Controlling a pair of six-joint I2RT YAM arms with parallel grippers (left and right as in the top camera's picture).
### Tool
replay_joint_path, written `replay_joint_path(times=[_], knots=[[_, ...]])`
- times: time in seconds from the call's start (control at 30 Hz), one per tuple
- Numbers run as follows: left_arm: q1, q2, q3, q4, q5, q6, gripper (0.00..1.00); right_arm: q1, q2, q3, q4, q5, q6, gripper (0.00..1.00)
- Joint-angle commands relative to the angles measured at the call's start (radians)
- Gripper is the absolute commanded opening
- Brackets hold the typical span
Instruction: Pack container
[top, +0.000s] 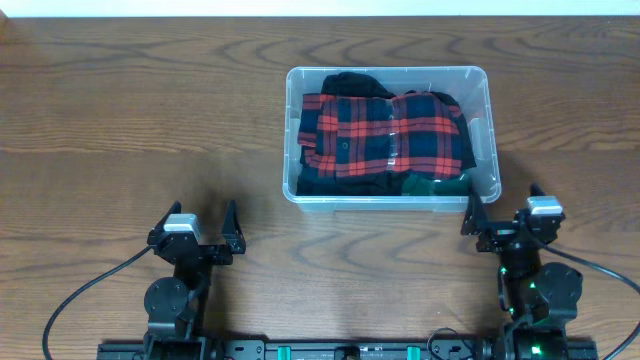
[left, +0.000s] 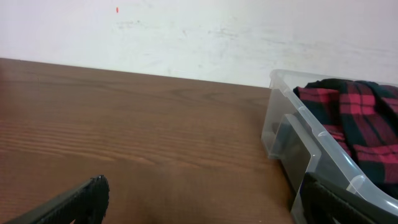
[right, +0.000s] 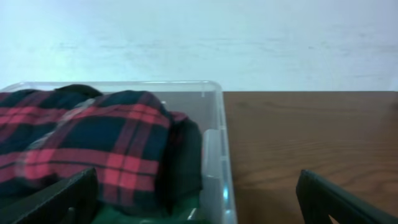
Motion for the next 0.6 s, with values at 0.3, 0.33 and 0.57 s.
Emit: replay_joint_path(times=[0.3, 0.33, 0.57], knots=[[-0.005, -0.006, -0.016, -0.038, -0.018, -0.002, 0.98, 0.057, -0.106, -0.085, 0.011, 0.011, 0.090, 0.99], [-0.005, -0.006, -0.016, -0.038, -0.018, -0.002, 0.98, 0.057, -0.109, -0.091, 0.011, 0.011, 0.090, 0.99], [-0.005, -0.006, -0.016, -0.038, -0.018, -0.002, 0.98, 0.057, -0.152, -0.120, -0.001, 0.008, 0.090, 0.99]])
